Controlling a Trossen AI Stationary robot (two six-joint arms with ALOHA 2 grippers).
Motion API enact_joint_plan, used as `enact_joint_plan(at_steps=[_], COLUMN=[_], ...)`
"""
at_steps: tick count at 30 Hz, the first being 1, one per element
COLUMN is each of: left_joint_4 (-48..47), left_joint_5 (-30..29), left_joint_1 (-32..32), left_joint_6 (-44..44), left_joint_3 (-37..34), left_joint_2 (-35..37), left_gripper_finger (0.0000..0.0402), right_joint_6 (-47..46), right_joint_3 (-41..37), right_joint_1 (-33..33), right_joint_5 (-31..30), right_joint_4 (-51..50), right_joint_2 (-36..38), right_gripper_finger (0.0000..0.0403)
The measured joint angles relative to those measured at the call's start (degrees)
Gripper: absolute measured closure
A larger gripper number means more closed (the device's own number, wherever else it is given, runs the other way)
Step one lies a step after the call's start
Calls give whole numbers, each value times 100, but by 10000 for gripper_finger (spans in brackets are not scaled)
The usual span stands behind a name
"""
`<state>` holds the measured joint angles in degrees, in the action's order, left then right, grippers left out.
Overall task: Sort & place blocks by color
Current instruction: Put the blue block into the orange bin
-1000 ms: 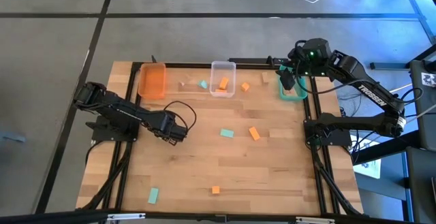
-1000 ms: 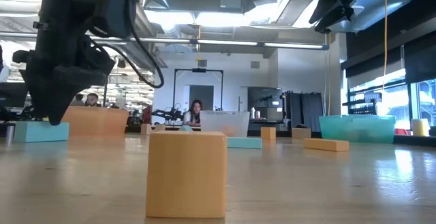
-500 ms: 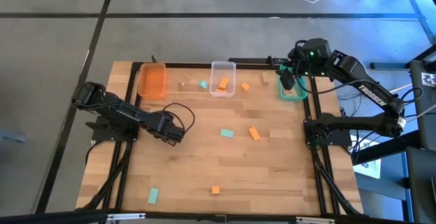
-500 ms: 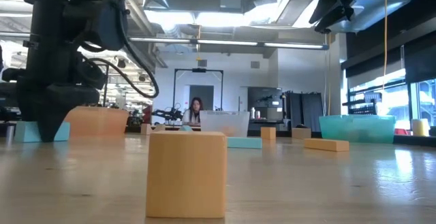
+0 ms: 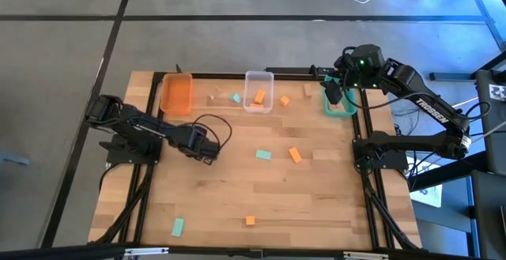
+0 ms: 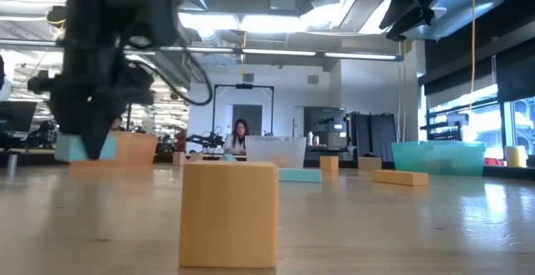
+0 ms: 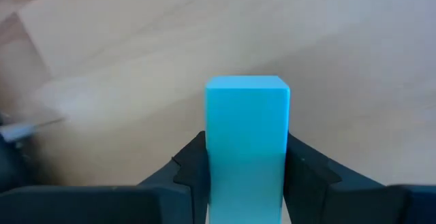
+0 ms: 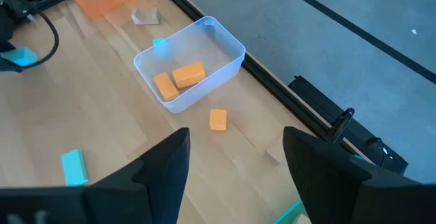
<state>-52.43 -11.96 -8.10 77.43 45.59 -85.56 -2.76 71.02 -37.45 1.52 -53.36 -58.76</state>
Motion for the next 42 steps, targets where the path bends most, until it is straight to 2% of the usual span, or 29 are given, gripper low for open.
enact_joint_plan(at_steps=[3,8,11,16,23,29,36,42], left_joint_4=[-425,-1043,-1281,-1429,-1240,-683,568,674], left_joint_5=[-55,-701,-1091,-1345,-1089,-720,-8,36], left_joint_1=[295,950,1525,2717,4403,5460,6117,6324], left_joint_6=[-190,-840,-1333,-2334,-3421,-3714,-4039,-4046], left_joint_3=[415,1338,1874,2334,2217,1608,780,560], left_joint_2=[56,121,236,328,294,295,293,293], left_gripper_finger=[276,276,276,276,276,276,276,265], right_joint_6=[-4,-7,-1,7,10,15,22,9], right_joint_3=[0,0,0,0,0,0,0,0], right_joint_1=[2,2,2,2,2,2,2,2], right_joint_5=[-93,-208,-205,-203,-201,-199,-195,-190], right_joint_4=[2,53,113,157,197,266,311,310], right_joint_2=[0,0,0,0,0,0,2,2], right_gripper_finger=[167,167,167,167,167,167,167,167])
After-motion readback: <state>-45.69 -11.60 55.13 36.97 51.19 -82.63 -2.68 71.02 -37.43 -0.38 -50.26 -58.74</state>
